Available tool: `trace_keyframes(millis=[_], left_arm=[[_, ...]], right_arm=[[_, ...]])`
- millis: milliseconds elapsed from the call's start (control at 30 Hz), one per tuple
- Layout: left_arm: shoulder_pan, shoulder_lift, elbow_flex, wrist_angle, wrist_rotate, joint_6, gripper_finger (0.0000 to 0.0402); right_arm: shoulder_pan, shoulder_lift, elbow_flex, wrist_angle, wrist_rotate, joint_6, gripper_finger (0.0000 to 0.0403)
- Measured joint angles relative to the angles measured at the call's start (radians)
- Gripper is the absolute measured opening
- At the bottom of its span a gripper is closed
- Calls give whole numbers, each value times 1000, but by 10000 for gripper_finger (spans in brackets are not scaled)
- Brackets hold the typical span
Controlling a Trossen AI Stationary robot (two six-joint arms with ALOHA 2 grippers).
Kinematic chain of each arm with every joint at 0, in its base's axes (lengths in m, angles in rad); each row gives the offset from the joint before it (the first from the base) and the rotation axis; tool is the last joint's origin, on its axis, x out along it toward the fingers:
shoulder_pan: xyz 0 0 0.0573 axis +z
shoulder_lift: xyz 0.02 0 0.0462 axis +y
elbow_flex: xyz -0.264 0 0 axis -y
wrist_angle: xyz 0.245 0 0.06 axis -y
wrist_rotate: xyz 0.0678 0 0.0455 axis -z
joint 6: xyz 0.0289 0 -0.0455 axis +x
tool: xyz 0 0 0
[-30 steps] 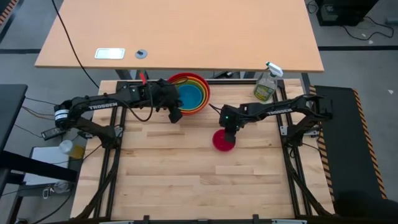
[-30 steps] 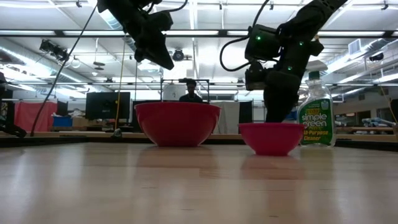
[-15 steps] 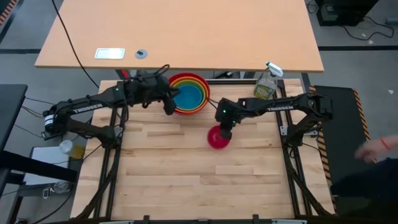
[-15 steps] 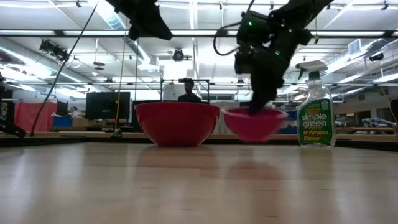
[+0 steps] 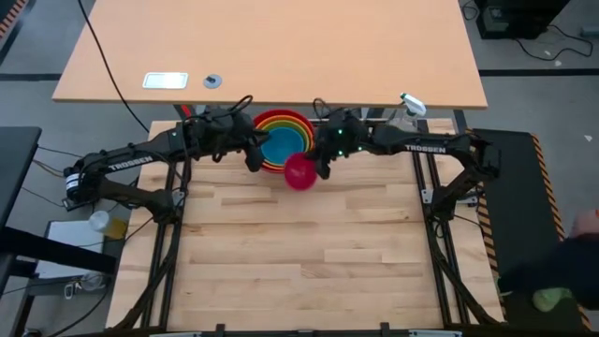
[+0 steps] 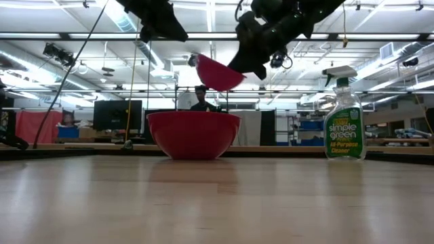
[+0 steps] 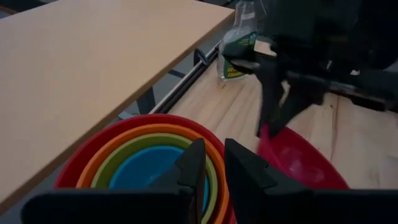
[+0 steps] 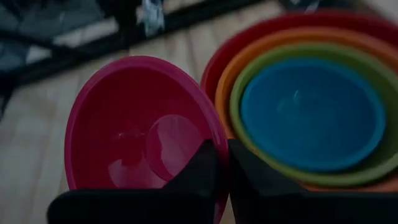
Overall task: Nest bowls inside each other
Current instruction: Stack the pink bowl on the blue bowl
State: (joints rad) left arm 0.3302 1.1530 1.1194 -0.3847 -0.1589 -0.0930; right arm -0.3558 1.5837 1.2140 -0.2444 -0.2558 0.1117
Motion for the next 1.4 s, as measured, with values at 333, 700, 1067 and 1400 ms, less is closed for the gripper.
trace_keyframes(millis=[333,700,1067,1400], left_arm=[[0,1,0,-1,3,-10,61],[4,5,0,-6,3,-27,61],[5,5,0,-35,-2,-28,61],[5,5,0,-66,-4,-48,62]], right_arm=[[-51,76,1,245,106,61,32],[-91,275,151,194,213,118,32],[-133,533,512,-194,327,122,32],[-143,602,578,-240,187,116,85]])
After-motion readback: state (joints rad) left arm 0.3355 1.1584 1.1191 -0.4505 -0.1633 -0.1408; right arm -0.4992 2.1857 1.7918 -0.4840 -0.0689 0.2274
